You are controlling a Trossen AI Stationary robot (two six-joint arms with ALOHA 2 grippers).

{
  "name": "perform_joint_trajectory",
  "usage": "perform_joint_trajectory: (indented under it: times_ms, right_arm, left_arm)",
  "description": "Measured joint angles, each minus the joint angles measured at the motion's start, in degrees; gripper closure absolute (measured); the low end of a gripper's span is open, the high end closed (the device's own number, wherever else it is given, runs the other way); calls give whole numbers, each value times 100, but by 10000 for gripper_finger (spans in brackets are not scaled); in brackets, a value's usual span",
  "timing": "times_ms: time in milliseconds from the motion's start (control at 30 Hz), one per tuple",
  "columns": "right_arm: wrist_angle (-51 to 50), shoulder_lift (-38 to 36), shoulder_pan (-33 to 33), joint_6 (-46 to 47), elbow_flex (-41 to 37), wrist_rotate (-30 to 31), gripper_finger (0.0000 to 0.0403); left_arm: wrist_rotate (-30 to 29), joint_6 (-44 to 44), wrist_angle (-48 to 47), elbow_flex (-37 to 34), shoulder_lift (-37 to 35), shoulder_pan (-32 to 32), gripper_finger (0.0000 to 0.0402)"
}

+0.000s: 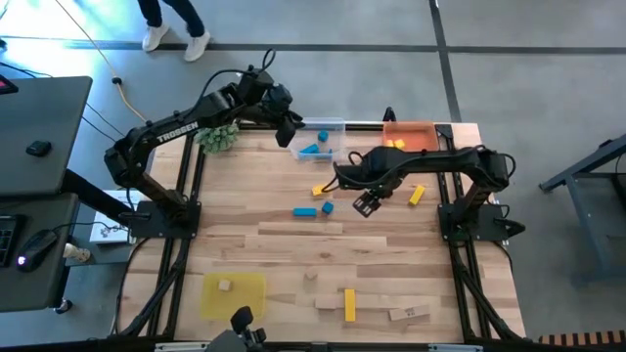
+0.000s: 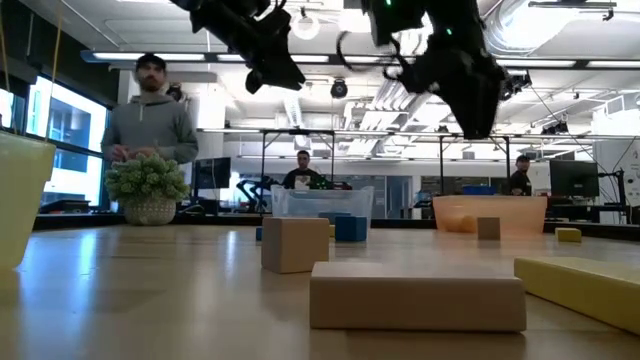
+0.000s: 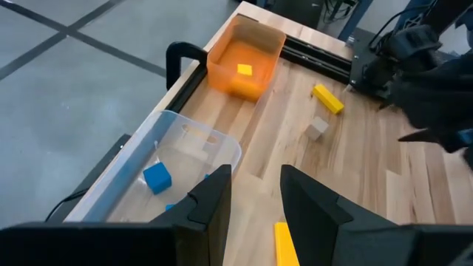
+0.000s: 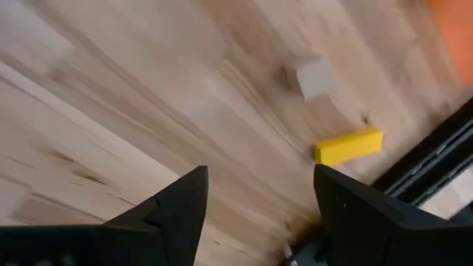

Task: Sort & place blocks by color
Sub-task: Put the yellow block into the orange bin

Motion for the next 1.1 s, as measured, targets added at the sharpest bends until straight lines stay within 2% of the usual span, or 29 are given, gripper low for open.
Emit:
perform_joint_trajectory:
  times_ms: [267,433,700,900,1100]
  right_arm:
    - [101,-68,-103,-146,-1109,-162,167]
    - [566,-538,-272,261,-1981,-226,167]
    - [1491,-1656,-580,2053,-3169,-206,167]
    - [2063,-2266,-676,3984,-3925,327,167]
    - [2572,-2509,-675,5231,-4551,608,167]
  left_arm:
    - [0,-9,0,0,2,2,294]
    - [0,-9,0,0,4,2,295]
    - [-23,-55,2,-2,7,2,294]
    - [-23,-64,4,-2,7,0,294]
    - [-23,-60,72,-2,7,0,295]
